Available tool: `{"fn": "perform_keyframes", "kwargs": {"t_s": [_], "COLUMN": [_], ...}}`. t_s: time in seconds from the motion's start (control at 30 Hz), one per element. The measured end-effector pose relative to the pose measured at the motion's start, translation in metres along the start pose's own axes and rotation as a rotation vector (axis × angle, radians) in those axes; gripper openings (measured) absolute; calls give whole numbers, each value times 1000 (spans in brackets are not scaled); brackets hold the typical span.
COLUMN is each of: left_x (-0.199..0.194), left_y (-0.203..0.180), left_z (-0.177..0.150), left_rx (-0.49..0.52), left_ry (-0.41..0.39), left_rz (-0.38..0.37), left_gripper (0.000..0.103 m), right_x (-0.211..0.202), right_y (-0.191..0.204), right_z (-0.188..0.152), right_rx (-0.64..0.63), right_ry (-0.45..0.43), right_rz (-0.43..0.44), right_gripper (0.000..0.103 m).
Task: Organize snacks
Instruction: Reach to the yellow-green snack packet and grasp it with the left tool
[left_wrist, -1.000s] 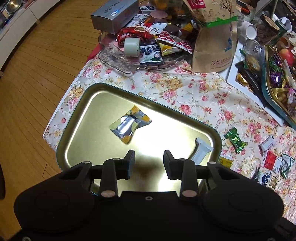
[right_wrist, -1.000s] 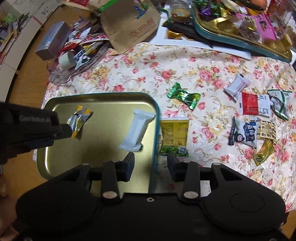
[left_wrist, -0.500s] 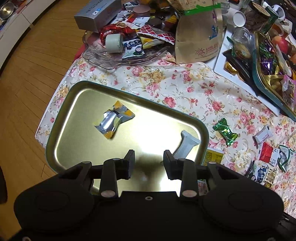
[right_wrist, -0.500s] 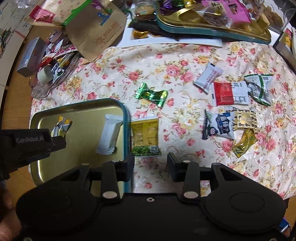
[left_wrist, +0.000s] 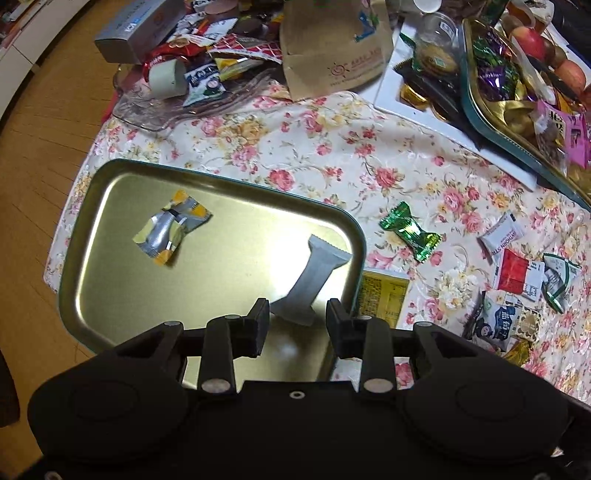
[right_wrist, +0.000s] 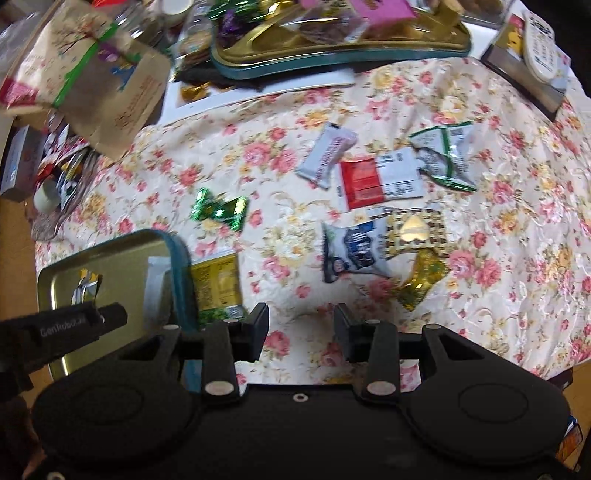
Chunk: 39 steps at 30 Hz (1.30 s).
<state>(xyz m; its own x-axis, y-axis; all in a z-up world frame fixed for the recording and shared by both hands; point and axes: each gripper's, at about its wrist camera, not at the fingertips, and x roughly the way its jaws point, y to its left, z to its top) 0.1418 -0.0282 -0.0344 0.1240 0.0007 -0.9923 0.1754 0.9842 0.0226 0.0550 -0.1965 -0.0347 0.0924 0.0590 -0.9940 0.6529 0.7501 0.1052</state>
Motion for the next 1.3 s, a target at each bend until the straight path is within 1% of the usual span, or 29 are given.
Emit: {"fn": "perform_keyframes", "kwargs": {"t_s": [0.1,0.23,0.37,0.53,0.67,0.8,0.97,1.07,1.3], "left_x": [4,9,12,18,26,36,45,48,65], "left_y": [-8,-22,-35,-46,-54,-59,-60,-59,-56], "left_z": [-1,-4,-6,-8,-11,-14,-14,-14,-14], "left_rx": [10,44,70,80,90,98,97,101,92], "left_ry": [13,12,7,-6,-8,-13,-14,-26,18], "left_rz": [-20,-12,-39,-68,-68,-56,-67,-55,-54], "left_gripper": [44,44,44,44,44,44,44,44,43], "right_x": [-3,-9,-16,-21,-26,-30,-37,-41,-44], "right_y": [-12,-23,-32,-46,-57,-67,-74,-76,-78], "right_z": [5,8,9,12,14,15,17,17,19], "right_rx": [37,62,79,111,142,165,186,193,199], "right_ry": [-1,-14,-31,-41,-46,-50,-60,-66,-63], "right_rz": [3,9,11,16,24,37,56,68,95], "right_gripper": [42,42,42,42,42,42,42,42,42]}}
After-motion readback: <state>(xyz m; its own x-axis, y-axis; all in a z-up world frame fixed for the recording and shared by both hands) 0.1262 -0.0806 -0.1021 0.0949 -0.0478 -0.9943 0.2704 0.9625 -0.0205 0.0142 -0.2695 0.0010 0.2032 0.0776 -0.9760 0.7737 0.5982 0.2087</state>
